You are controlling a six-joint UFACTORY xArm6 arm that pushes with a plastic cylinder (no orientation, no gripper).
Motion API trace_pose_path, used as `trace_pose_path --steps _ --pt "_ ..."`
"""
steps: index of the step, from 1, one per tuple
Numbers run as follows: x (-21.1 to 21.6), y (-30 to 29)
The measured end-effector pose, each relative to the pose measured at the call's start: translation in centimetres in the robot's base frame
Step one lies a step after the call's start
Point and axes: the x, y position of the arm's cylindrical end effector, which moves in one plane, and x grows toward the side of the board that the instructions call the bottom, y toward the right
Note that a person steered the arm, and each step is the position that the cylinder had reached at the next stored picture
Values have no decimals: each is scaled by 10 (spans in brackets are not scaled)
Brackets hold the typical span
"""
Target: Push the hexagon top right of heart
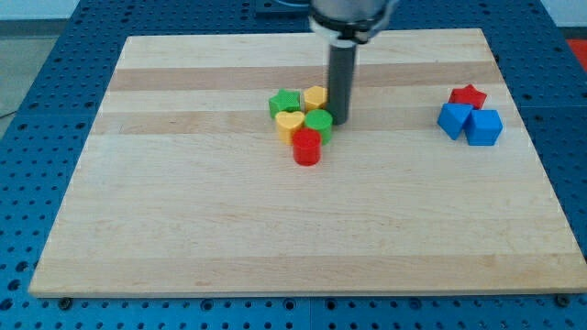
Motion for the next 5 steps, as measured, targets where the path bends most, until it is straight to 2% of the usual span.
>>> trace_pose_path --steps 2,3,5 --pt "-41 -90" --pt "-34 -60" --pt "-38 49"
